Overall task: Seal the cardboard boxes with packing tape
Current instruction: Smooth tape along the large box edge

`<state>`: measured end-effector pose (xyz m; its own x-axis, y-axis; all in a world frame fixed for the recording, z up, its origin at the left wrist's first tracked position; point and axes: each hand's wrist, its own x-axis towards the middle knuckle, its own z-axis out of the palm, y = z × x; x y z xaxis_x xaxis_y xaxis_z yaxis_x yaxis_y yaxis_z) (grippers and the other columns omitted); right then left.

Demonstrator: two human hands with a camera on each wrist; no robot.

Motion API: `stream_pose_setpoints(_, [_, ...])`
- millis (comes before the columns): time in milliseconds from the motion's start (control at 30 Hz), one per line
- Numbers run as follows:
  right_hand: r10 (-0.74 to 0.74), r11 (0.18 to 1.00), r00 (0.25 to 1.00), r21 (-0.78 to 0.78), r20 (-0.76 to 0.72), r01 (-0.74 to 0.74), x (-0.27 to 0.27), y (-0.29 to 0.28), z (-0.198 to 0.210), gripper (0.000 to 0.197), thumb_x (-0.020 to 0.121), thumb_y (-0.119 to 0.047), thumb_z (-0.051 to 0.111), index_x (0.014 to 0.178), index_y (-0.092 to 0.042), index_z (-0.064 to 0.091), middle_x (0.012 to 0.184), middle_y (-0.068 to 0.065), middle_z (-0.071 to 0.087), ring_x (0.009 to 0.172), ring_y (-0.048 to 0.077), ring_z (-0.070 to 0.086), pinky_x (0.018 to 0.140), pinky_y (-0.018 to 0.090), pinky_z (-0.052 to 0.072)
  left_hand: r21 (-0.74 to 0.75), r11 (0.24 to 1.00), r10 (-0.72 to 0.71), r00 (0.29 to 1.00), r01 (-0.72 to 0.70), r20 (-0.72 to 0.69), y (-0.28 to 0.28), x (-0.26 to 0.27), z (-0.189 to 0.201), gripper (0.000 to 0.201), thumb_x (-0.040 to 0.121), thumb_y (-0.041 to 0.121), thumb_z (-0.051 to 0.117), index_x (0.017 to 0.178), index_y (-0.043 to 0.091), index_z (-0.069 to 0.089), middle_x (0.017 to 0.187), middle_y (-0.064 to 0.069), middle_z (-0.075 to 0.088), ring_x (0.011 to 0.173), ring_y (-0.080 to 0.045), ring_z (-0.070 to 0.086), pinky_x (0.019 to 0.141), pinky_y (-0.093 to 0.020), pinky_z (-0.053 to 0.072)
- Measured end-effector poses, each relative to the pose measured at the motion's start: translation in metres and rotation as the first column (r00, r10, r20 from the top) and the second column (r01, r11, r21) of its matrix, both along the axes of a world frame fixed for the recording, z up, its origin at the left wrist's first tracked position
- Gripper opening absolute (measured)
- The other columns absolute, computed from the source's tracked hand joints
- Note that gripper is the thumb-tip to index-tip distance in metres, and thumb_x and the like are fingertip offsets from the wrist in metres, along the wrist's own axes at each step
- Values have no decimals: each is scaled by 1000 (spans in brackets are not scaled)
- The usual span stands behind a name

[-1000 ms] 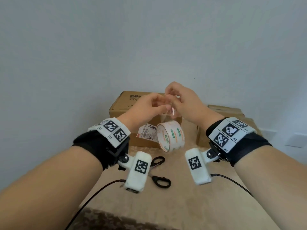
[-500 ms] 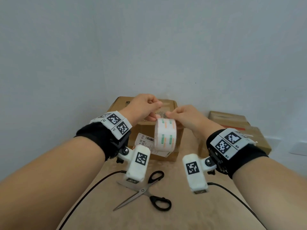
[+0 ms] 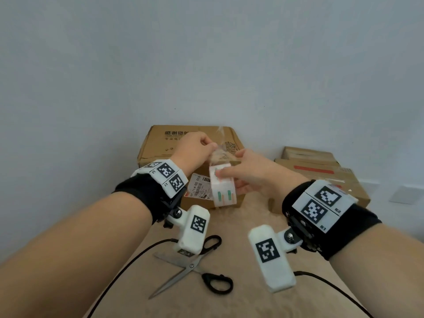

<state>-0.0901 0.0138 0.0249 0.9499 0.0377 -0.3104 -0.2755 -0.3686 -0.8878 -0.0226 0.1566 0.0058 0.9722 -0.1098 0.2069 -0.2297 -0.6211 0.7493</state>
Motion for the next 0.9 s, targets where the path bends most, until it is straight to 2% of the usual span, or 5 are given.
stream_pose_setpoints(100, [-17,1000,999,-5,38,17,1,-1,-9,63,84,0,67,133,-14,30,108,15,63,75,21,66,55,31,57,171,984,-56,998,54,8,0,1,0,19,91,37,58,78,24,64,86,8,67,91,-16,61,90,-37,44])
stream_pose_setpoints(367, [-76,977,932,-161,353,140,11,-23,12,28,95,-10,41,103,-19,66,113,2,63,106,18,57,85,30,46,-173,980,-117,990,103,-74,-2,4,14,11,89,24,64,84,15,69,86,-3,70,80,-17,69,65,-24,52])
stream_pose_setpoints(533, [141,883,897,-462,420,78,9,-20,27,31,90,-41,59,112,-18,64,102,-4,58,101,14,54,71,25,39,-279,953,-158,979,118,-126,-12,11,34,7,88,9,64,83,4,67,73,-7,67,69,-14,63,67,-21,54])
stream_pose_setpoints(700, [248,788,888,-614,388,48,15,-20,31,30,91,-28,55,117,-17,62,110,4,63,94,17,53,74,27,42,-321,939,-193,960,122,-200,-9,17,45,25,87,2,65,107,3,51,79,-12,66,63,-13,63,66,-22,55])
stream_pose_setpoints(900, [287,755,890,-655,354,17,16,-19,37,29,90,-32,60,111,-15,50,87,-2,53,81,18,50,56,22,34,-236,962,-184,965,137,-189,-9,20,45,12,88,13,66,79,9,59,73,-7,67,58,-12,63,52,-18,49])
